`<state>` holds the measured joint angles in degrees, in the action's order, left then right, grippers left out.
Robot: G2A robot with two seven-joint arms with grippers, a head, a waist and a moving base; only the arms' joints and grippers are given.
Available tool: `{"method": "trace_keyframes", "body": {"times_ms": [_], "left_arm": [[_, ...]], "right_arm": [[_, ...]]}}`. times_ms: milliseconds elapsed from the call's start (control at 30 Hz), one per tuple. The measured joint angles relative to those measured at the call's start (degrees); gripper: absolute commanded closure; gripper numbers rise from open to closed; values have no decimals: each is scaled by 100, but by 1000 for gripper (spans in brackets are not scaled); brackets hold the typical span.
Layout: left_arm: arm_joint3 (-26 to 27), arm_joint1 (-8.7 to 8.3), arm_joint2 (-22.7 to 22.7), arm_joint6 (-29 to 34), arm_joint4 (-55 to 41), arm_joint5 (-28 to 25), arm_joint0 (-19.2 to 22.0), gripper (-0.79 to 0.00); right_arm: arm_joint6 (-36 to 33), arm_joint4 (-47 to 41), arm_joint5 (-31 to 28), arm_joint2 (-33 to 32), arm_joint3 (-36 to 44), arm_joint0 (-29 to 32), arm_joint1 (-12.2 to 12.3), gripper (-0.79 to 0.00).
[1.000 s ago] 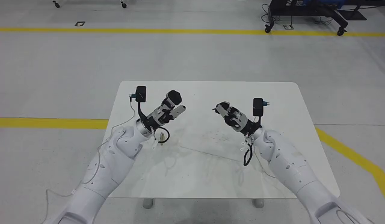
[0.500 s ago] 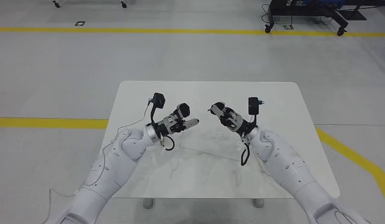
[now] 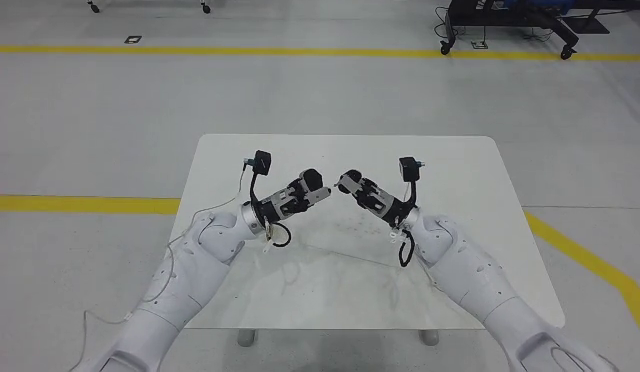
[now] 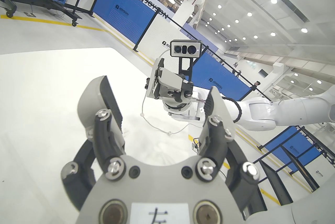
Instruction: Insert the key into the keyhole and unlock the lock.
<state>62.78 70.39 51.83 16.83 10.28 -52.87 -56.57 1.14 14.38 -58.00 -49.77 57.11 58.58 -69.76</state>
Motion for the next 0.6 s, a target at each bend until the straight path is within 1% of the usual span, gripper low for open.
{"method": "trace_keyframes", "body": {"times_ms": [267, 400, 500, 600], "left_arm": [[-29, 25, 9, 55, 6, 0, 7, -292], [-38, 37, 0, 101, 43, 6, 9, -277], [-42, 48, -7, 108, 106, 19, 10, -225], [-44, 59, -14, 112, 105, 6, 6, -197]], "right_arm": [[-365, -348, 0, 14, -48, -60, -25, 0], [-463, -432, 0, 9, -45, -64, -35, 0], [-523, -482, 0, 7, -71, -72, -46, 0], [-577, -525, 0, 11, -98, -78, -59, 0]]}}
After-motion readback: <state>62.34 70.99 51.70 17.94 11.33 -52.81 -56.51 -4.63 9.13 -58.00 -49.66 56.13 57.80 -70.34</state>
